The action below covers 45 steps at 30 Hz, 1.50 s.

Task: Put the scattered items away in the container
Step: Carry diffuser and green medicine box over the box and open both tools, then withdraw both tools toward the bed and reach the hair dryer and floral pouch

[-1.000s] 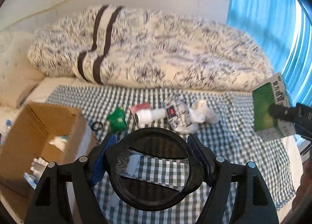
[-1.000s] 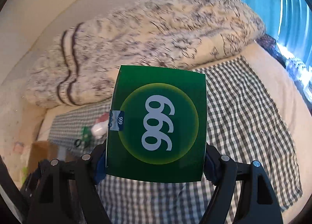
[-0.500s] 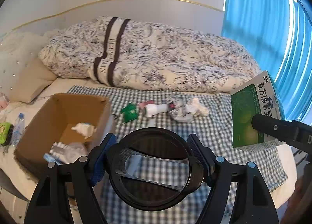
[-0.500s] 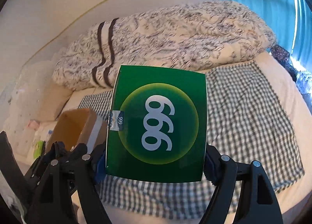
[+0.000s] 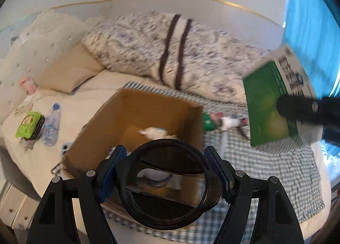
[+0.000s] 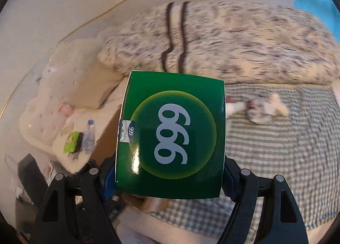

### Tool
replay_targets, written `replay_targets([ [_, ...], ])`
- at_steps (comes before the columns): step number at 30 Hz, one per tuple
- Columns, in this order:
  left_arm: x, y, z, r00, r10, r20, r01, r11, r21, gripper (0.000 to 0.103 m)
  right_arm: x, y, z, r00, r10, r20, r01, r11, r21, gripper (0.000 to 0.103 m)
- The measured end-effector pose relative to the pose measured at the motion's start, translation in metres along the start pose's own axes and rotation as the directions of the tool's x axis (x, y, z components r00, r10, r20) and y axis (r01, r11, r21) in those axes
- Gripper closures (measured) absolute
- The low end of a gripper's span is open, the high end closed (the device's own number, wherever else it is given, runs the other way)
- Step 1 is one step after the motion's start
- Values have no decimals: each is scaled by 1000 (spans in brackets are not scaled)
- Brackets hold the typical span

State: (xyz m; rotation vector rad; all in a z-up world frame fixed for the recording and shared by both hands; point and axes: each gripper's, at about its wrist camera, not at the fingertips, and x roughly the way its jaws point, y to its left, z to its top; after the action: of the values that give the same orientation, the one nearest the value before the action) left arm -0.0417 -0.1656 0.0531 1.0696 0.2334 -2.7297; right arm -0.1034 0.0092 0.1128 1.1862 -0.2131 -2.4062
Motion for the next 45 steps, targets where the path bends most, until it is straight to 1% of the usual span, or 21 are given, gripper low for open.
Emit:
replay_targets([
  [4, 34, 32, -3, 998, 23, -58, -25, 999, -32, 26, 48, 32, 9, 997, 31, -69, -34, 999, -31, 26],
  [6, 48, 41, -8, 996, 29, -82, -33, 999, -41, 26, 77, 44, 13, 994, 25, -109, -30, 999, -43, 26],
  [10, 74, 54, -12, 992, 33, -123, -42, 997, -71, 26, 124, 49, 16, 984, 20, -177, -28, 999, -44, 26],
  [12, 86, 59, -13, 990, 29, -140, -41, 996, -81, 25, 137, 46, 16, 981, 41, -190, -48, 998, -30, 23],
  [14, 95, 61, -14, 987, 25, -158, -39, 995, -88, 18, 147, 49, 20, 982, 50, -183, -55, 998, -20, 22],
  [15, 98, 62, -14, 986, 29, -164, -44, 995, -88, 15, 150, 48, 20, 982, 51, -182, -55, 998, -15, 19],
  [16, 101, 62, -13, 985, 31, -169, -46, 995, -88, 12, 151, 46, 21, 981, 60, -183, -63, 998, -12, 19],
  [17, 101, 61, -13, 986, 28, -163, -43, 995, -87, 12, 152, 47, 21, 981, 63, -182, -66, 998, -13, 18],
  [20, 97, 57, -11, 989, 34, -142, -46, 995, -84, 9, 150, 45, 24, 986, 38, -165, -42, 999, -21, 18],
  [23, 93, 51, -10, 989, 36, -145, -47, 996, -72, 8, 142, 39, 24, 987, 46, -151, -48, 999, -13, 18],
  [26, 83, 40, -9, 990, 32, -136, -41, 997, -65, 8, 123, 31, 25, 993, 21, -119, -23, 1000, -16, 18],
  [30, 58, 15, -6, 995, 16, -99, -19, 999, -33, 8, 85, 6, 24, 997, 20, -77, -20, 1000, 7, 18],
  [36, 25, -40, -7, 998, -26, -59, 30, 998, 55, 8, 19, -43, 14, 998, -66, 1, 66, 997, 34, 18],
  [39, 16, -73, -14, 997, -43, -56, 49, 993, 110, 4, -9, -66, 4, 994, -103, 32, 101, 994, 47, 18],
  [41, 15, -97, -20, 997, -51, -64, 60, 987, 151, 4, -25, -82, -3, 990, -131, 45, 128, 990, 53, 18],
  [45, 23, -130, -32, 993, -55, -101, 73, 980, 185, 4, -47, -117, -17, 985, -160, 60, 155, 985, 75, 18],
])
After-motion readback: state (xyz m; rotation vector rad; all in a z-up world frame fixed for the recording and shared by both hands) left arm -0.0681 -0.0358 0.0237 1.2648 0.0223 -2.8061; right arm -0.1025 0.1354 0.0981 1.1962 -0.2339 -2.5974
